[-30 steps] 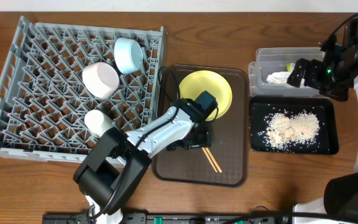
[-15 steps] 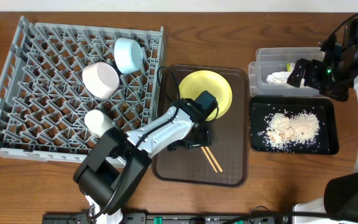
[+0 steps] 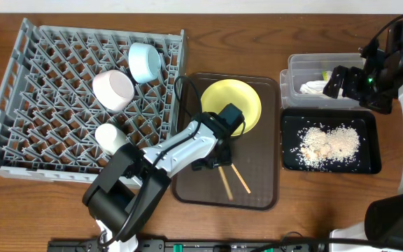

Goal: Sort waste into correct bins and load items into the dishwasher
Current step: 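Carry the chopstick with the left gripper and drop it in the rack, then reach the left gripper back and grasp the second chopstick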

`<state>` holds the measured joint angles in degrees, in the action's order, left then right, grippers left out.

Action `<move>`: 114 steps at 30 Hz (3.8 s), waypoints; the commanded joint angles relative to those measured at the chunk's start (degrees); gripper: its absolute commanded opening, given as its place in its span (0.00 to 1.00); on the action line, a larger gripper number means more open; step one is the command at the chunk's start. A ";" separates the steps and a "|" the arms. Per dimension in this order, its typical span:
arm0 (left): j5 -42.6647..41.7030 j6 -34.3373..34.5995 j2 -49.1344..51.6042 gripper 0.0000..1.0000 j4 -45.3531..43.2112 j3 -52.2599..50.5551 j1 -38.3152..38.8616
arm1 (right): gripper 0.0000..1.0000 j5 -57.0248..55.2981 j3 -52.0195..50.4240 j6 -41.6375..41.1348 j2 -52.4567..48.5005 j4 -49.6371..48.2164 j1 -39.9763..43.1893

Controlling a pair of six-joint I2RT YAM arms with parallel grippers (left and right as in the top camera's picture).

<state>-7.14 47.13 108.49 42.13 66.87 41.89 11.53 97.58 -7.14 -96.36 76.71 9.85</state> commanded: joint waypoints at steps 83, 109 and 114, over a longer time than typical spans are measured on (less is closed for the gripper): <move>-3.23 -11.74 -13.03 0.52 -2.01 2.56 -8.46 | 0.99 -0.13 0.98 -0.07 0.44 2.14 0.26; 0.59 -7.13 3.08 0.22 -1.46 2.56 -0.39 | 0.99 -0.13 0.98 -0.07 0.44 1.99 -0.11; 1.05 -6.29 3.08 0.14 -1.05 2.56 -0.46 | 0.99 -0.13 0.98 -0.07 0.44 1.99 -0.11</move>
<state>-7.51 40.05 110.48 40.60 69.82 41.47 11.53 97.58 -7.14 -96.36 78.63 9.82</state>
